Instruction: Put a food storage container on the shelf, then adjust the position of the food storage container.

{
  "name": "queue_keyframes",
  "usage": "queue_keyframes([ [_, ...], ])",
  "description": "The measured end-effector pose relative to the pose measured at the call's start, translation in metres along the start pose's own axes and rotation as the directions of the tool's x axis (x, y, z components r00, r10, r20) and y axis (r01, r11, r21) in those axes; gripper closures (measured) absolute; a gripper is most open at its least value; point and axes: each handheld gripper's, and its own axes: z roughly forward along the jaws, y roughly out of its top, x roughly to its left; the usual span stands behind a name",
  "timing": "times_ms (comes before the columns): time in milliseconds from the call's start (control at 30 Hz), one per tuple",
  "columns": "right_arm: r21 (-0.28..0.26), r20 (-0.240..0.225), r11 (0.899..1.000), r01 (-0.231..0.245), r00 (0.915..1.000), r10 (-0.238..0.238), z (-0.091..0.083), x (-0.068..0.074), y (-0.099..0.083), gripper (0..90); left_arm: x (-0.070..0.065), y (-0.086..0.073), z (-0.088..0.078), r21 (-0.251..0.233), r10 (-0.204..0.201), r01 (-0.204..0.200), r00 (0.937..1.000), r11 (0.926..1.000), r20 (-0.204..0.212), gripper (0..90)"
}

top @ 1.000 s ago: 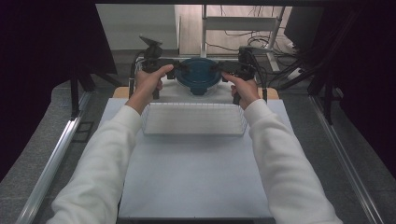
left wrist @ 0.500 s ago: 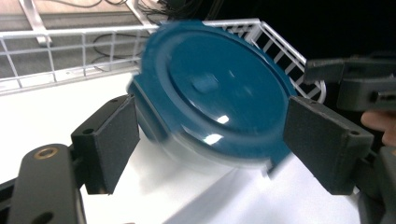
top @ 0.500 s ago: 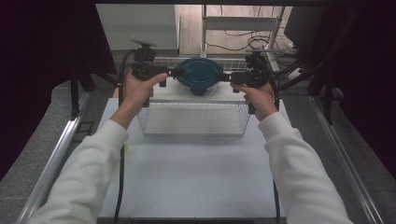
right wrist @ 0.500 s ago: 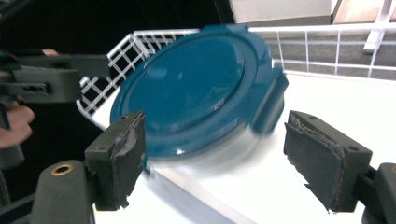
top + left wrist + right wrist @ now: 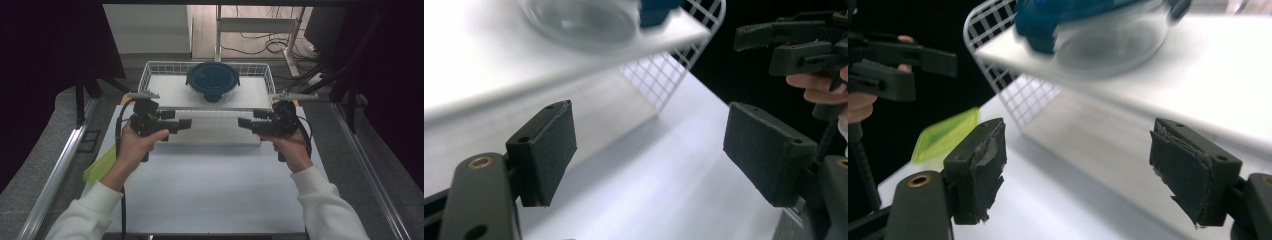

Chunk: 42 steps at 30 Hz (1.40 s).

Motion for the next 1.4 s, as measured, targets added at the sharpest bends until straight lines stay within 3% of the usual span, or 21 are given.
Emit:
queue_keyframes([
  [167,0.050,-0.023,0.998,0.039,0.9990,-0.037,0.003,0.013,-0.036,22.4,-0.007,-0.036,0.004,0.040,0.009,-0.009,0.9999,0.9992,0.010,20.7],
  [367,0.118,-0.043,0.992,0.044,0.9983,-0.039,0.007,0.026,-0.080,22.4,-0.017,-0.078,0.013,0.115,0.034,-0.033,0.9994,0.9928,-0.006,20.9],
  [700,0.181,0.003,0.983,0.038,0.9992,-0.039,0.002,0.026,-0.125,22.4,-0.015,-0.128,0.022,0.176,-0.005,0.006,1.0000,0.9844,-0.008,21.7],
  [1000,0.188,0.022,0.982,0.002,0.9997,-0.007,0.002,0.013,-0.139,22.4,-0.012,-0.135,0.026,0.175,-0.002,0.005,0.9999,0.9845,-0.016,22.6],
  [1400,0.181,0.019,0.983,0.020,0.9995,-0.024,0.003,0.013,-0.137,22.4,-0.014,-0.137,0.020,0.160,0.008,-0.003,0.9994,0.9871,-0.032,22.1],
])
